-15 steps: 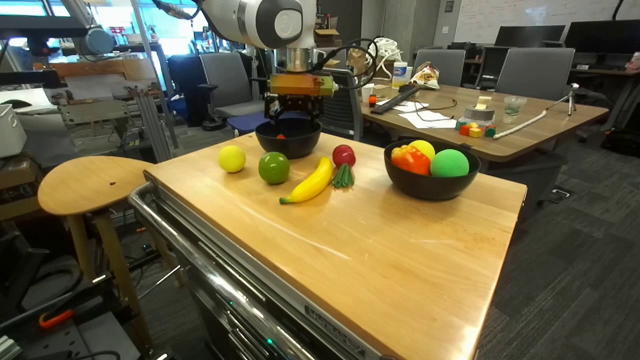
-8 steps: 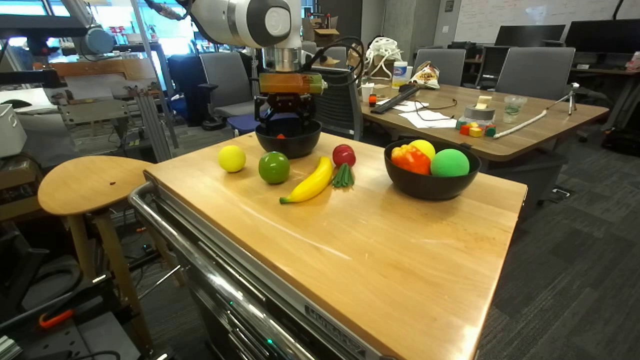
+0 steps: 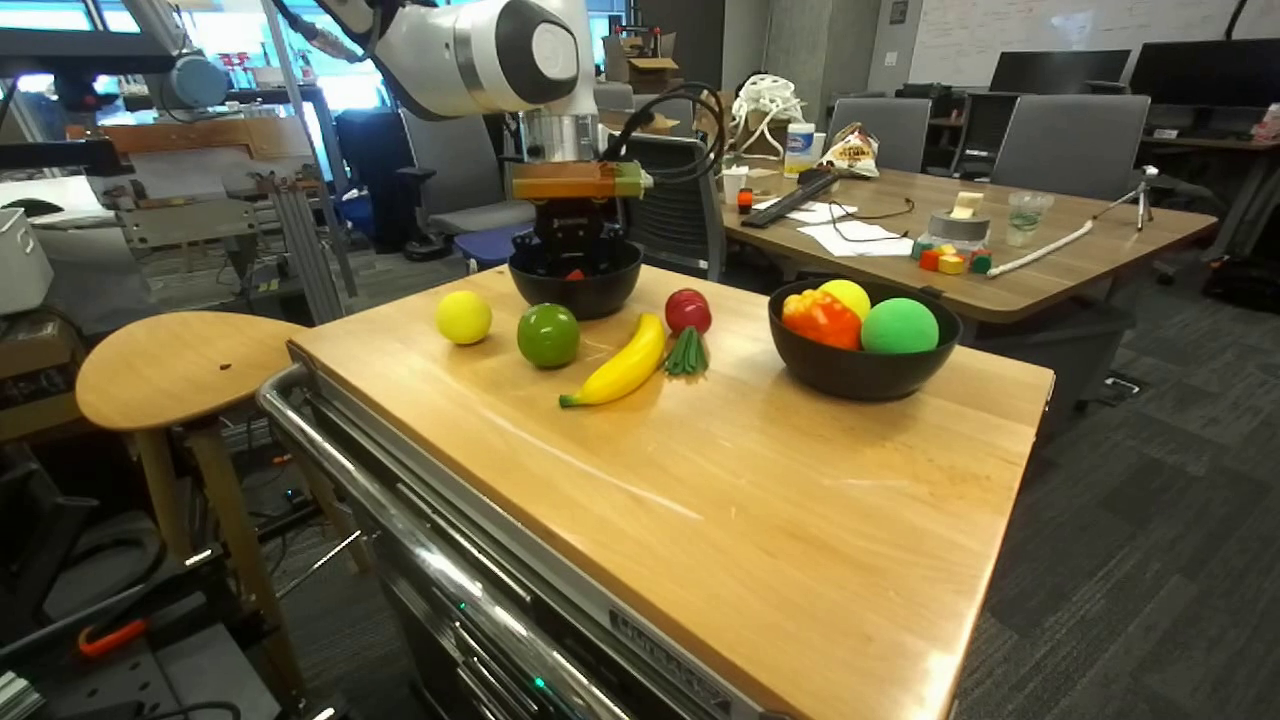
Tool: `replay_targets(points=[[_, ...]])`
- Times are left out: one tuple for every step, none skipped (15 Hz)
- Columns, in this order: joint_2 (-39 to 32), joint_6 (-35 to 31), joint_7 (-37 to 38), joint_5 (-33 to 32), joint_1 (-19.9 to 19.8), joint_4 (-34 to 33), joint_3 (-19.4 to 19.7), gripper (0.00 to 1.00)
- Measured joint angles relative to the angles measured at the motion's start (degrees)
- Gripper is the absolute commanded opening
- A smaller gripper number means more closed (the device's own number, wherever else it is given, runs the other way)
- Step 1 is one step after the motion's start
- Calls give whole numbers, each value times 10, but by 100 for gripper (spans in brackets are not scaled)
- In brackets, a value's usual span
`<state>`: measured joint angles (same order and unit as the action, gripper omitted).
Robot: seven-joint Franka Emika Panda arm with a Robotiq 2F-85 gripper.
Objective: Remove the fruits and vegetables from the two black bowls
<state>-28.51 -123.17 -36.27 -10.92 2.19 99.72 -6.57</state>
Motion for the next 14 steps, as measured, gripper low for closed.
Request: replay_targets(points=[[1, 4, 1, -2, 0, 0, 0, 23], [1, 6, 1, -3, 1, 0, -1, 23], [3, 6, 0, -4, 1, 1, -3, 23], [10, 4, -6, -10, 2, 4, -7, 23], [22, 2, -15, -15, 4, 10, -14, 23], [41, -2, -25, -18, 8, 21, -22, 23], [64, -9, -35, -18, 12, 35, -31, 23], [90, -17, -44, -18, 16, 53, -40, 23], [118, -26, -54, -17, 21, 75, -50, 23], [145, -37, -66, -16, 25, 98, -60, 23], [170, -52, -81, -11, 29, 124, -70, 23], [190, -68, -100, -3, 33, 149, -77, 23], [204, -85, -125, 11, 36, 173, -83, 23], [212, -98, -149, 25, 39, 194, -86, 23]])
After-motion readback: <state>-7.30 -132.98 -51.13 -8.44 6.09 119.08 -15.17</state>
